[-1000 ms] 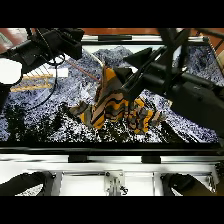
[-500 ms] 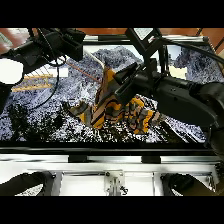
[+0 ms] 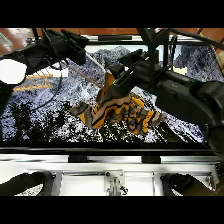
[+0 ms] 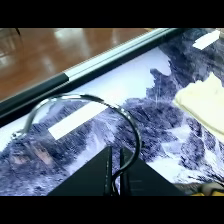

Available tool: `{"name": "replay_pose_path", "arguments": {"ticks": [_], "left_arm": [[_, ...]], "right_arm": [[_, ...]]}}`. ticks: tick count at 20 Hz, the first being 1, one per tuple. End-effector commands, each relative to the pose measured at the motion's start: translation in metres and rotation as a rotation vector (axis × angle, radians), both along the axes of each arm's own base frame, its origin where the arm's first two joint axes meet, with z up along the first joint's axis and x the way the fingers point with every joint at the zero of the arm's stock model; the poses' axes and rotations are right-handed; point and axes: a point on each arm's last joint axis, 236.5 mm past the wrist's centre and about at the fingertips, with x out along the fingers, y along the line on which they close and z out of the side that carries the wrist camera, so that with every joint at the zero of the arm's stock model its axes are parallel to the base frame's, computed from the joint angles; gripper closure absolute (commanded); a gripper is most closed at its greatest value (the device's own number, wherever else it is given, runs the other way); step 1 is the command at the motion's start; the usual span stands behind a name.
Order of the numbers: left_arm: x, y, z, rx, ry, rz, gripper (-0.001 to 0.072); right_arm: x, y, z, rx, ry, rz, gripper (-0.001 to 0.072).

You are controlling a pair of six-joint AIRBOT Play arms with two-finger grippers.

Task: Fold the shirts.

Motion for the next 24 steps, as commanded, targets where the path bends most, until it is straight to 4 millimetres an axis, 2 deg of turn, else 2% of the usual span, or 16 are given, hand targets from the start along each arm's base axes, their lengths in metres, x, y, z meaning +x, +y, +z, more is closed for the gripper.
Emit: {"name": "replay_pose_path", "arguments": {"ticks": [1, 2, 3, 5, 6, 7, 8, 10, 13, 16, 18, 21, 22, 23, 24], "left_arm": [[0.003, 0.004, -0.002, 0.027, -0.013, 0.013, 0.0653], [0.004, 0.004, -0.004, 0.036, -0.014, 0.015, 0.0653], [0.005, 0.004, -0.004, 0.039, -0.014, 0.016, 0.0653], [0.005, 0.004, -0.004, 0.041, -0.015, 0.017, 0.0653], [0.005, 0.004, -0.005, 0.041, -0.015, 0.017, 0.0653], [0.005, 0.004, -0.004, 0.042, -0.016, 0.017, 0.0653], [0.005, 0.005, -0.004, 0.041, -0.016, 0.017, 0.0653], [0.004, 0.005, -0.003, 0.040, -0.018, 0.017, 0.0653], [0.003, 0.005, -0.005, 0.045, -0.009, 0.013, 0.0653], [0.002, 0.004, -0.007, 0.051, 0.000, 0.009, 0.0653], [0.002, 0.004, -0.008, 0.052, 0.003, 0.008, 0.0653], [-0.002, 0.001, -0.014, 0.049, 0.034, -0.003, 0.0653], [-0.004, -0.001, -0.017, 0.036, 0.063, -0.006, 0.0652], [-0.006, -0.002, -0.021, 0.037, 0.084, -0.011, 0.0653], [-0.009, -0.006, -0.024, 0.041, 0.094, -0.021, 0.0653]], "right_arm": [[-0.008, -0.005, 0.015, 0.058, 0.004, -0.011, 0.0289], [-0.017, -0.004, 0.019, 0.084, 0.027, -0.001, 0.0300], [-0.031, 0.000, 0.017, 0.089, 0.068, 0.021, 0.0380], [-0.062, 0.019, -0.007, 0.047, 0.189, 0.084, 0.0381], [-0.070, 0.026, -0.021, 0.014, 0.233, 0.085, 0.0377], [-0.070, 0.029, -0.033, -0.010, 0.266, 0.048, 0.0332], [-0.062, 0.028, -0.042, -0.011, 0.288, -0.013, 0.0253], [-0.042, 0.029, -0.061, 0.001, 0.335, -0.119, 0.0253], [-0.020, 0.043, -0.078, -0.001, 0.322, -0.151, 0.0253], [0.013, 0.044, -0.081, 0.016, 0.238, -0.234, 0.0254], [0.030, 0.037, -0.077, 0.004, 0.165, -0.290, 0.0257], [0.049, 0.023, -0.066, -0.016, 0.060, -0.362, 0.0298], [0.053, 0.019, -0.062, -0.024, 0.029, -0.376, 0.0466], [0.055, 0.017, -0.058, -0.031, 0.008, -0.382, 0.0581], [0.056, 0.016, -0.056, -0.032, -0.007, -0.387, 0.0637]]}}
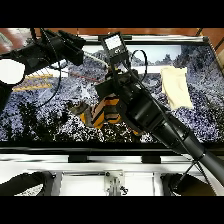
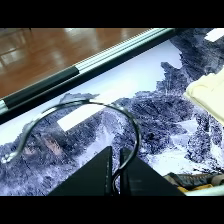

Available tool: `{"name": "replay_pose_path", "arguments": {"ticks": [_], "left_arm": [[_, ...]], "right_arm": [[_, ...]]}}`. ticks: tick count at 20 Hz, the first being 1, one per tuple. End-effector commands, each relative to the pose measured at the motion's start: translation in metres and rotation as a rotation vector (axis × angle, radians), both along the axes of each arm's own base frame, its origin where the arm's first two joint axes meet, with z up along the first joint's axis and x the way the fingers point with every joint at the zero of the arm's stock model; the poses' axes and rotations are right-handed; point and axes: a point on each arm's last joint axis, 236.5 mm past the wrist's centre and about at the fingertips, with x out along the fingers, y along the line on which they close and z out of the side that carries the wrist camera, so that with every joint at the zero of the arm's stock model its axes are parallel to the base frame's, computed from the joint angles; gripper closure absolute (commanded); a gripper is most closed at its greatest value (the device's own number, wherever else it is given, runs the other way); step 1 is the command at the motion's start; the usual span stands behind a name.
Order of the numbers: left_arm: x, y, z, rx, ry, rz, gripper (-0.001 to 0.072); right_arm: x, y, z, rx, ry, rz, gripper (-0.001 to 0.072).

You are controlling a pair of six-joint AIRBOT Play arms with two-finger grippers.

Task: Fold the shirts.

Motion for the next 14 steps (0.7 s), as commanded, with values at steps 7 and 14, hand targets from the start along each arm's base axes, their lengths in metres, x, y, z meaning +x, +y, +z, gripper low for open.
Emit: {"name": "replay_pose_path", "arguments": {"ticks": [7, 14], "left_arm": [[0.004, 0.005, -0.017, 0.018, 0.059, 0.009, 0.0653], [0.007, 0.008, -0.016, 0.014, 0.056, 0.019, 0.0653]], "right_arm": [[-0.024, 0.035, 0.052, 0.064, -0.181, 0.123, 0.0639], [-0.031, -0.010, 0.040, 0.079, -0.039, -0.032, 0.0183]]}}
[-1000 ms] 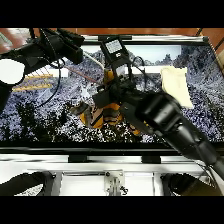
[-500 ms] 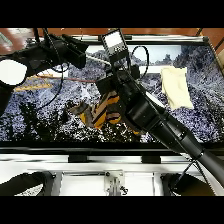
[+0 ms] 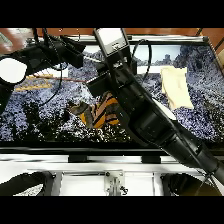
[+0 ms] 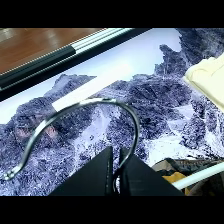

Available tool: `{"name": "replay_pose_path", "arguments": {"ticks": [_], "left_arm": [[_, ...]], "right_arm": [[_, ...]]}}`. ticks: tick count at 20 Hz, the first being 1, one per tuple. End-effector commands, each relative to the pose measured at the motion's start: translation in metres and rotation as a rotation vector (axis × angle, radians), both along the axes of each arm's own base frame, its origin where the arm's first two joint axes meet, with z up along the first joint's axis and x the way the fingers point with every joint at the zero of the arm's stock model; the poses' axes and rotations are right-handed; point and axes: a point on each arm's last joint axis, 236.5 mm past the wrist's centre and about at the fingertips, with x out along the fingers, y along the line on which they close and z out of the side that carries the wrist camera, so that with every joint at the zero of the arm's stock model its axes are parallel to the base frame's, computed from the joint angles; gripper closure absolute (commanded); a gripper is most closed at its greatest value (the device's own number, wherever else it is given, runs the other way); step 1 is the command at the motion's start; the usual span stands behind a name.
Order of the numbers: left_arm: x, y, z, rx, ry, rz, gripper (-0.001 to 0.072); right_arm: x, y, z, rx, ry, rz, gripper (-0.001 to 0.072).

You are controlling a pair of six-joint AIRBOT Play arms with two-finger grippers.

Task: Fold the shirts.

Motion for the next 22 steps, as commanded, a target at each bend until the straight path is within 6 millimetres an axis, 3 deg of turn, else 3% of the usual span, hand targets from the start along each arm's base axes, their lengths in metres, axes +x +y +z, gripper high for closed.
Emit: {"name": "replay_pose_path", "arguments": {"ticks": [1, 3, 5, 8, 11, 13, 17, 22], "left_arm": [[0.003, 0.002, 0.002, -0.015, -0.003, 0.011, 0.0653], [0.006, 0.001, 0.005, -0.042, -0.007, 0.024, 0.0653], [0.008, -0.001, 0.010, -0.066, -0.019, 0.030, 0.0653], [0.005, -0.007, 0.014, -0.085, -0.026, 0.023, 0.0653], [0.004, -0.008, 0.014, -0.087, -0.023, 0.020, 0.0653], [0.004, -0.008, 0.013, -0.087, -0.023, 0.020, 0.0653], [0.002, -0.009, 0.008, -0.074, -0.005, 0.014, 0.0653], [0.003, -0.009, -0.003, -0.045, 0.022, 0.010, 0.0653]], "right_arm": [[0.000, -0.037, -0.045, 0.011, 0.234, -0.164, 0.0130], [-0.001, -0.039, -0.071, -0.003, 0.329, -0.194, 0.0130], [0.008, -0.017, -0.074, 0.003, 0.288, -0.142, 0.0130], [0.036, -0.004, -0.103, 0.034, 0.298, -0.182, 0.0130], [0.062, -0.001, -0.106, -0.036, 0.168, -0.211, 0.0131], [0.073, -0.011, -0.100, -0.064, 0.097, -0.265, 0.0238], [0.078, -0.017, -0.085, -0.057, 0.033, -0.293, 0.0636], [0.069, -0.005, -0.063, 0.004, 0.007, -0.220, 0.0640]]}}
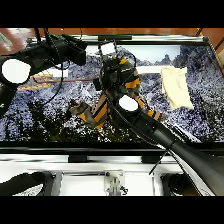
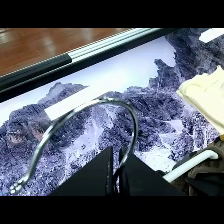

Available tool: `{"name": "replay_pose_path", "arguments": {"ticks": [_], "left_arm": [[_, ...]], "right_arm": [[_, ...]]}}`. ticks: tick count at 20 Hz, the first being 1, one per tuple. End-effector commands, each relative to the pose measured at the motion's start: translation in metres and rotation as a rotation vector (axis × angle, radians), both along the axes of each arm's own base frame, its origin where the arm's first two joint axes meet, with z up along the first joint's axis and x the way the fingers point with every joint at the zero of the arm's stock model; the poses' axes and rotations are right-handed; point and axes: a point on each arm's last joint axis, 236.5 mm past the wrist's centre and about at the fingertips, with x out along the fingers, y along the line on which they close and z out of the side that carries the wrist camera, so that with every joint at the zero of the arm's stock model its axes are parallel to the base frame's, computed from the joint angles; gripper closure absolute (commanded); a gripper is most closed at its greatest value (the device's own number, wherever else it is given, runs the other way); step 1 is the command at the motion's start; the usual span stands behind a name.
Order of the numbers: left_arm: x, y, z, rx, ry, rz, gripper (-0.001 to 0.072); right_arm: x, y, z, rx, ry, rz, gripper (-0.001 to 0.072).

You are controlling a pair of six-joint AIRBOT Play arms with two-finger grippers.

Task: Fold the shirts.

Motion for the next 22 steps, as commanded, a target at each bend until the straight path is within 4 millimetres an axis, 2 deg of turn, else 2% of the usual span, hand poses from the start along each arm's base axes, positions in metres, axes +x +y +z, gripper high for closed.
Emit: {"name": "replay_pose_path", "arguments": {"ticks": [1, 3, 6, 9, 12, 14, 17, 18, 20, 22], "left_arm": [[0.001, 0.000, -0.008, 0.021, 0.016, -0.002, 0.0653], [0.002, -0.001, -0.011, 0.024, 0.021, -0.002, 0.0653], [0.003, 0.000, -0.011, 0.030, 0.019, 0.000, 0.0653], [0.002, -0.001, -0.012, 0.028, 0.021, -0.002, 0.0652], [-0.004, -0.005, -0.019, 0.035, 0.060, -0.020, 0.0653], [-0.008, -0.008, -0.026, 0.050, 0.085, -0.034, 0.0653], [-0.011, -0.009, -0.024, 0.043, 0.087, -0.040, 0.0653], [-0.013, -0.010, -0.022, 0.029, 0.091, -0.045, 0.0653], [-0.013, -0.010, -0.021, 0.027, 0.090, -0.045, 0.0653], [-0.013, -0.010, -0.021, 0.026, 0.090, -0.045, 0.0653]], "right_arm": [[-0.006, 0.009, 0.024, 0.053, -0.047, 0.056, 0.0641], [-0.014, 0.016, 0.042, 0.089, -0.078, 0.111, 0.0643], [-0.027, 0.017, 0.073, 0.139, -0.125, 0.162, 0.0643], [-0.043, 0.028, 0.106, 0.178, -0.198, 0.261, 0.0643], [-0.049, 0.034, 0.135, 0.219, -0.246, 0.298, 0.0643], [-0.049, 0.032, 0.143, 0.211, -0.270, 0.290, 0.0643], [-0.045, 0.027, 0.134, 0.253, -0.215, 0.257, 0.0638], [-0.045, 0.028, 0.131, 0.276, -0.192, 0.258, 0.0607], [-0.046, 0.032, 0.123, 0.325, -0.137, 0.262, 0.0190], [-0.048, 0.031, 0.125, 0.303, -0.145, 0.267, 0.0185]]}}
